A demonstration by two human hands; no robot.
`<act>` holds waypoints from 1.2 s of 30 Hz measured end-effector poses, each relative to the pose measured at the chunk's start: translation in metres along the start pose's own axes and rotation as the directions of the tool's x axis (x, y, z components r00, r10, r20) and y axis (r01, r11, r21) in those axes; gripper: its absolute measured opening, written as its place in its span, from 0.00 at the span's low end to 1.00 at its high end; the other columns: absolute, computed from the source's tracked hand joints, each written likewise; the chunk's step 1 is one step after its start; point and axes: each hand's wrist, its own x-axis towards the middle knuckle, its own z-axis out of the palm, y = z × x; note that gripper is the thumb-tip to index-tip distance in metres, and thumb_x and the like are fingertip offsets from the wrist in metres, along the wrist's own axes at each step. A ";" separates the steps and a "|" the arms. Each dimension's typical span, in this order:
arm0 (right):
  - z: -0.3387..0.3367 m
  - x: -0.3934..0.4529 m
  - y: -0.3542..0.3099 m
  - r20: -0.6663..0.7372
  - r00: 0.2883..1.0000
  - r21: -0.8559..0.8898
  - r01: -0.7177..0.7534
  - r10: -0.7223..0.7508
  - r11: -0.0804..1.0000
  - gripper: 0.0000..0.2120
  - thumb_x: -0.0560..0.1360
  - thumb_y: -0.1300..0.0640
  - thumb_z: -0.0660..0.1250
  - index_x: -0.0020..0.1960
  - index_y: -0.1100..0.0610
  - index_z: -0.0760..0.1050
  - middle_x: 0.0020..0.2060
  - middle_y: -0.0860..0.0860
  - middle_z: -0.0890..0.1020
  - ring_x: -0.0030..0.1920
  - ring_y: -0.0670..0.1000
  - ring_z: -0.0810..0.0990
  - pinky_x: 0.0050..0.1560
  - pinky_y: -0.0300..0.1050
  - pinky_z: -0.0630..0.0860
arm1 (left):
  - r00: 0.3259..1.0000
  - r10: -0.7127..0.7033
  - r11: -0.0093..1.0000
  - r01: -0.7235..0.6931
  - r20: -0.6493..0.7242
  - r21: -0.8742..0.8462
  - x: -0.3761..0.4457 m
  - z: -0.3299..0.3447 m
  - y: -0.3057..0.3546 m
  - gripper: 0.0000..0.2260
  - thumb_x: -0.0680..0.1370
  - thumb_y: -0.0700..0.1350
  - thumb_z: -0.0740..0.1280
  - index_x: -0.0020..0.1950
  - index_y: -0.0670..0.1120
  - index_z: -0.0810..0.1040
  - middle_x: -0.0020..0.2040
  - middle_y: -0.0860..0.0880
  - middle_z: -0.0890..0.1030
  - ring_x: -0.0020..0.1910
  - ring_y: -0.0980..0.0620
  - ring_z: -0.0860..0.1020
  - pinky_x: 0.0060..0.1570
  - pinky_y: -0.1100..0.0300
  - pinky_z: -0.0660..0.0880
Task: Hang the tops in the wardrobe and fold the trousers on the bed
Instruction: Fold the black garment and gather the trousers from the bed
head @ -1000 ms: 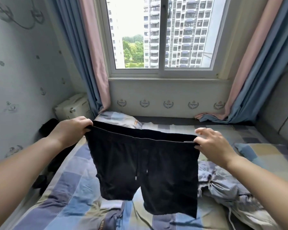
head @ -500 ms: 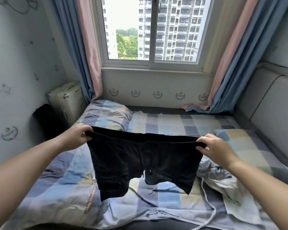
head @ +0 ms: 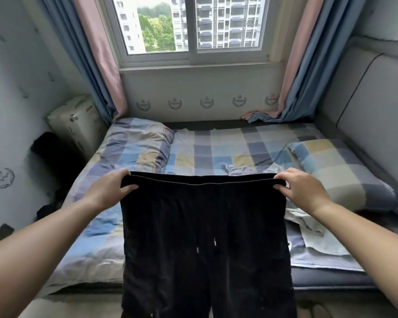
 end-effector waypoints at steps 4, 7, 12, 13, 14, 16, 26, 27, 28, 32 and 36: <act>0.056 0.033 0.005 0.107 0.983 0.052 -0.154 0.147 0.987 0.11 0.74 0.55 0.69 0.56 0.55 0.80 0.52 0.56 0.80 0.54 0.58 0.78 0.50 0.48 0.71 | 0.992 -0.078 0.996 0.075 0.099 0.037 0.040 0.055 -0.009 0.11 0.77 0.48 0.69 0.52 0.43 0.74 0.49 0.44 0.79 0.50 0.42 0.77 0.45 0.50 0.73; 0.107 0.064 0.012 0.163 0.955 0.056 -0.260 0.248 0.964 0.11 0.73 0.56 0.69 0.55 0.55 0.80 0.52 0.58 0.81 0.54 0.60 0.78 0.49 0.49 0.72 | 0.977 -0.114 0.993 0.112 0.179 0.022 0.078 0.110 -0.021 0.10 0.77 0.46 0.68 0.54 0.42 0.73 0.52 0.40 0.79 0.51 0.40 0.77 0.45 0.50 0.72; 0.208 0.123 0.030 0.256 0.882 0.010 -0.412 0.396 0.911 0.10 0.74 0.55 0.67 0.55 0.51 0.81 0.54 0.56 0.81 0.54 0.58 0.78 0.48 0.48 0.73 | 0.945 -0.155 0.987 0.139 0.288 0.076 0.151 0.208 -0.050 0.09 0.78 0.48 0.66 0.52 0.44 0.72 0.52 0.41 0.79 0.52 0.40 0.77 0.46 0.49 0.74; 0.230 0.136 0.035 0.273 0.863 -0.001 -0.441 0.425 0.897 0.10 0.75 0.55 0.66 0.55 0.51 0.81 0.55 0.55 0.81 0.54 0.58 0.78 0.47 0.48 0.73 | 0.939 -0.158 0.986 0.132 0.307 0.105 0.167 0.226 -0.054 0.08 0.78 0.49 0.65 0.52 0.45 0.72 0.52 0.42 0.79 0.52 0.40 0.77 0.44 0.50 0.74; 0.253 0.151 0.043 0.286 0.851 -0.013 -0.456 0.440 0.890 0.10 0.75 0.55 0.66 0.55 0.50 0.81 0.55 0.54 0.81 0.54 0.57 0.79 0.46 0.47 0.73 | 0.933 -0.160 0.983 0.122 0.323 0.135 0.185 0.247 -0.060 0.08 0.78 0.50 0.65 0.51 0.46 0.72 0.52 0.43 0.79 0.51 0.41 0.77 0.43 0.51 0.74; 0.295 0.179 0.055 0.290 0.832 -0.013 -0.491 0.474 0.871 0.10 0.76 0.56 0.64 0.55 0.50 0.80 0.53 0.53 0.82 0.53 0.57 0.79 0.44 0.46 0.72 | 0.929 -0.156 0.977 0.095 0.337 0.192 0.217 0.283 -0.070 0.09 0.79 0.52 0.63 0.50 0.47 0.71 0.50 0.44 0.79 0.49 0.42 0.77 0.42 0.51 0.74; 0.469 0.255 0.082 0.416 0.756 0.059 -0.578 0.506 0.814 0.22 0.76 0.58 0.65 0.69 0.61 0.69 0.63 0.61 0.74 0.62 0.58 0.74 0.60 0.47 0.70 | 0.796 -0.387 0.796 0.543 0.465 -0.268 0.334 0.447 -0.111 0.12 0.78 0.40 0.67 0.60 0.44 0.73 0.54 0.38 0.79 0.51 0.41 0.81 0.52 0.44 0.79; 0.483 0.257 0.084 0.448 0.740 0.055 -0.582 0.501 0.811 0.24 0.76 0.58 0.66 0.70 0.61 0.68 0.63 0.61 0.74 0.61 0.58 0.74 0.59 0.47 0.70 | 0.787 -0.394 0.794 0.552 0.474 -0.256 0.337 0.462 -0.113 0.14 0.77 0.41 0.68 0.62 0.45 0.74 0.55 0.39 0.79 0.51 0.40 0.80 0.53 0.44 0.78; 0.495 0.259 0.086 0.473 0.728 0.053 -0.586 0.497 0.808 0.25 0.76 0.57 0.66 0.71 0.61 0.67 0.64 0.61 0.73 0.61 0.57 0.75 0.60 0.46 0.70 | 0.778 -0.404 0.791 0.561 0.482 -0.242 0.340 0.476 -0.116 0.16 0.77 0.42 0.68 0.64 0.46 0.74 0.55 0.40 0.79 0.51 0.40 0.80 0.53 0.45 0.78; 0.539 0.275 0.099 0.507 0.697 0.055 -0.613 0.507 0.788 0.27 0.75 0.55 0.67 0.71 0.61 0.65 0.67 0.61 0.68 0.63 0.57 0.73 0.64 0.52 0.70 | 0.793 -0.393 0.814 0.536 0.466 -0.225 0.352 0.524 -0.119 0.21 0.77 0.43 0.67 0.70 0.47 0.71 0.60 0.41 0.78 0.53 0.41 0.79 0.51 0.53 0.77; 0.566 0.287 0.102 0.549 0.655 0.039 -0.640 0.518 0.768 0.33 0.75 0.52 0.67 0.75 0.58 0.57 0.74 0.60 0.56 0.71 0.58 0.63 0.68 0.52 0.64 | 0.823 -0.350 0.843 0.485 0.447 -0.233 0.365 0.545 -0.122 0.25 0.79 0.43 0.65 0.75 0.49 0.63 0.66 0.40 0.74 0.40 0.47 0.77 0.32 0.62 0.71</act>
